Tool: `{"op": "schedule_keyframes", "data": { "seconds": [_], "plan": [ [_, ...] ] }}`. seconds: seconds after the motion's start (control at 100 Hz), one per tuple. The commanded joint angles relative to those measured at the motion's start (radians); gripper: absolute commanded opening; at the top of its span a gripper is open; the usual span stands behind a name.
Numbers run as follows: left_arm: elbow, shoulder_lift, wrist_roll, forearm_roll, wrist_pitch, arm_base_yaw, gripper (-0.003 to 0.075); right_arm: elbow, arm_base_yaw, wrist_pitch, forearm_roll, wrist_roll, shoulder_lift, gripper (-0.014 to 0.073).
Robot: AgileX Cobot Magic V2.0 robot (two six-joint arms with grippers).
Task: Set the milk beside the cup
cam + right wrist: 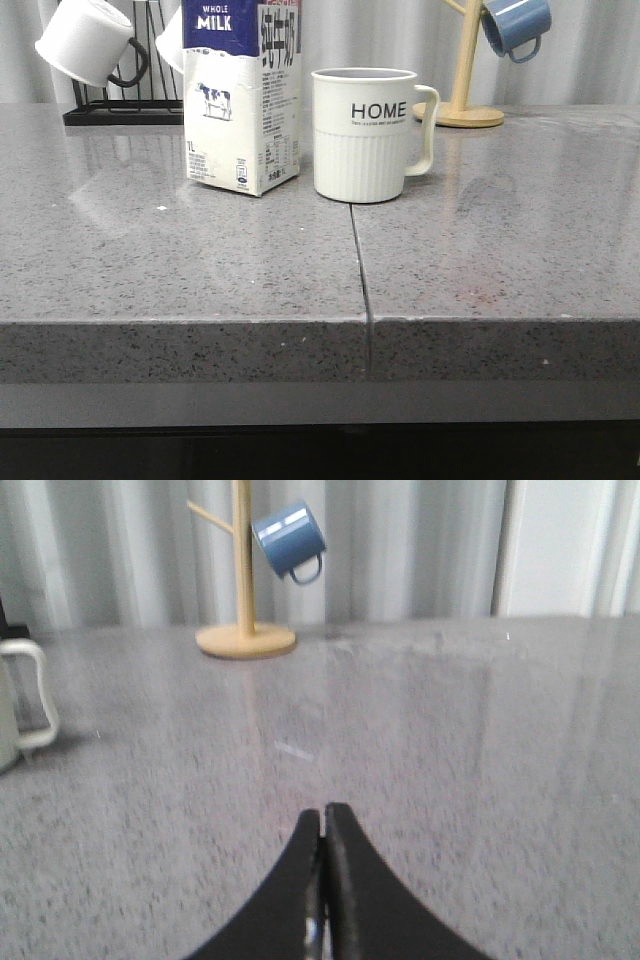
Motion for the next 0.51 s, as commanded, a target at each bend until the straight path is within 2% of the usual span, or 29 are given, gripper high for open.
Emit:
{"op": "schedule_keyframes", "data": {
  "seconds": [0.0, 0.5],
  "plan": [
    [0.045, -0.03, -0.01, -0.007, -0.074, 0.0, -0.002, -0.008, -0.006, -0.001, -0.01, -0.001, -0.024, -0.0067],
    [0.045, -0.03, -0.01, -0.007, -0.072, 0.0, -0.002, -0.007, -0.006, 0.014, -0.009, -0.001, -0.022, -0.0067]
  ]
}}
